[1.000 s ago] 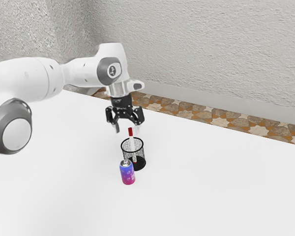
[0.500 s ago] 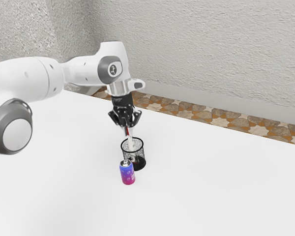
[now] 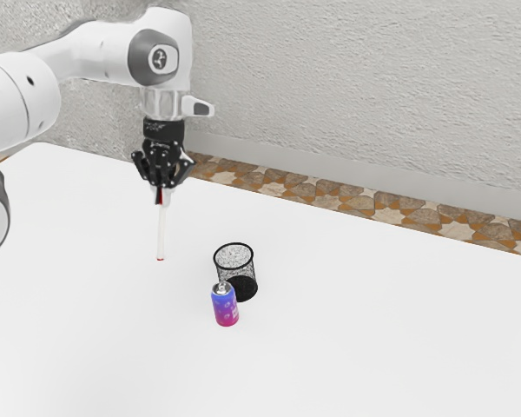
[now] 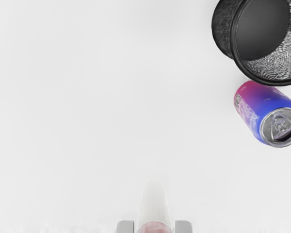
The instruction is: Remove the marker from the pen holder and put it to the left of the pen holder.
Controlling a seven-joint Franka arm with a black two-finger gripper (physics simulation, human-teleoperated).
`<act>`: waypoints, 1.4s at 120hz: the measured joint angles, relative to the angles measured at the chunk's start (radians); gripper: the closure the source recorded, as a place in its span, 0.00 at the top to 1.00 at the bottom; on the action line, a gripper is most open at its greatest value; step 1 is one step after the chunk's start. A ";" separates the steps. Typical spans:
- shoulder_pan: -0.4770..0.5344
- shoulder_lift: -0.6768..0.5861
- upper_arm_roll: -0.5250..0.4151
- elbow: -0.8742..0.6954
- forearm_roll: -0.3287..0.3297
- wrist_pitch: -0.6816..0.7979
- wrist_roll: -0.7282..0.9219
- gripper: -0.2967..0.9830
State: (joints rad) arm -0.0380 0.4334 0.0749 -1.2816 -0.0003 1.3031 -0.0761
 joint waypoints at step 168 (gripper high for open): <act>-0.017 -0.288 -0.011 -0.178 0.012 0.083 -0.089 0.75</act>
State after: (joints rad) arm -0.0551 0.1451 0.0635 -1.4595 0.0120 1.3861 -0.1652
